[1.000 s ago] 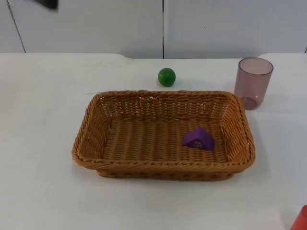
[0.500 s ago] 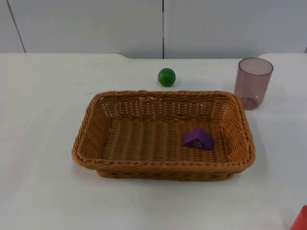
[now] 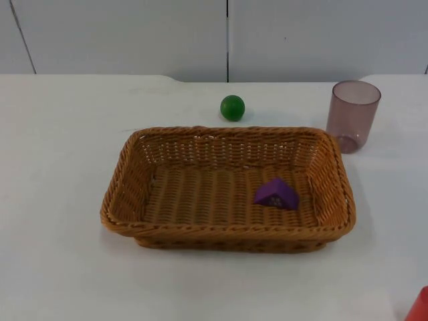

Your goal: Pick up the basket with the left hand and place the triangular block into the basket with the right hand.

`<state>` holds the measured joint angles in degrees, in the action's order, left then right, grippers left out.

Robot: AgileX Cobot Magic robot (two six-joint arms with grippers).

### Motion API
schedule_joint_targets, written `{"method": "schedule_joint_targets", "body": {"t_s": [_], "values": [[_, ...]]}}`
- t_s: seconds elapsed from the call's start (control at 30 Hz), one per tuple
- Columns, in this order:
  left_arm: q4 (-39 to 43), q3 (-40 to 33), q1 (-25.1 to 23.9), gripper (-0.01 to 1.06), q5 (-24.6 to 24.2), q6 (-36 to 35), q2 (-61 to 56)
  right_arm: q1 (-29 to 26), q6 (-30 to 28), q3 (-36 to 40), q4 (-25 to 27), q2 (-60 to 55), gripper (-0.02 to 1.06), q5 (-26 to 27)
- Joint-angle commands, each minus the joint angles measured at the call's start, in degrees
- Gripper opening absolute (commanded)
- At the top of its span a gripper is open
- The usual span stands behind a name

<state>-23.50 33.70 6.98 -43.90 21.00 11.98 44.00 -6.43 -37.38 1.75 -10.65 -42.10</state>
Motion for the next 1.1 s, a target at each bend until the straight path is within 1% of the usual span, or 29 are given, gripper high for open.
{"method": "schedule_joint_targets", "body": {"t_s": [0.0,0.03,0.07,0.1,0.13,0.17,0.2,0.23,0.37,0.4,0.47,0.57,0.77,0.83,1.0,1.07], "values": [[1.0,-0.3,0.3,1.05,-3.5,-0.5,-3.8,-0.3,0.2,1.1,-0.1,2.4,0.68,-4.1],[2.3,-0.3,0.3,1.05,-5.0,-1.1,-5.4,-0.3,0.2,1.5,-0.1,3.2,0.68,-6.3],[3.8,-0.3,0.3,1.05,-6.6,-3.3,-6.6,-0.3,0.5,1.9,-0.1,4.2,0.68,-8.0],[5.1,-0.3,0.3,1.05,-7.1,-5.0,-7.3,-0.3,0.6,2.1,-0.1,4.8,0.68,-8.8],[8.1,-0.3,0.3,1.05,-8.5,-8.1,-8.5,-0.3,1.0,2.7,-0.1,5.7,0.68,-9.6],[8.1,-0.3,0.3,1.05,-8.5,-8.1,-8.5,-0.3,1.0,2.7,-0.1,5.7,0.68,-9.6],[11.5,-0.3,0.3,1.05,-9.7,-11.2,-9.7,-0.3,1.4,3.4,-0.1,6.5,0.68,-10.3],[15.8,-0.3,0.3,1.05,-11.7,-16.1,-11.3,-0.3,1.5,4.0,-0.1,7.4,0.68,-10.8],[23.8,-0.3,0.3,1.05,-15.1,-21.9,-12.0,-0.3,1.5,6.3,-0.2,10.7,0.68,-11.6],[23.8,-0.3,0.3,1.05,-15.1,-21.9,-12.0,-0.3,1.5,6.3,-0.2,10.7,0.68,-11.6],[24.5,-1.2,0.3,1.05,-16.6,-22.5,-12.0,-0.3,2.4,6.7,-0.4,10.7,0.68,-11.7],[24.3,-5.1,0.3,1.05,-17.2,-22.4,-12.0,-0.3,4.7,6.7,-2.1,10.7,0.68,-12.0],[24.0,-5.4,0.3,1.05,-17.7,-22.4,-12.0,-0.3,4.7,6.6,-2.2,10.7,0.68,-12.8],[24.0,-5.4,0.3,1.05,-17.7,-22.4,-12.0,-0.3,5.7,6.5,-2.7,10.7,0.68,-13.4],[24.0,-5.4,0.3,1.05,-17.7,-22.4,-12.0,-0.3,5.7,6.5,-2.9,10.7,0.68,-14.6],[24.0,-5.4,0.3,1.05,-17.7,-22.1,-12.0,-0.3,5.8,6.4,-2.9,10.7,0.68,-15.8]]}}
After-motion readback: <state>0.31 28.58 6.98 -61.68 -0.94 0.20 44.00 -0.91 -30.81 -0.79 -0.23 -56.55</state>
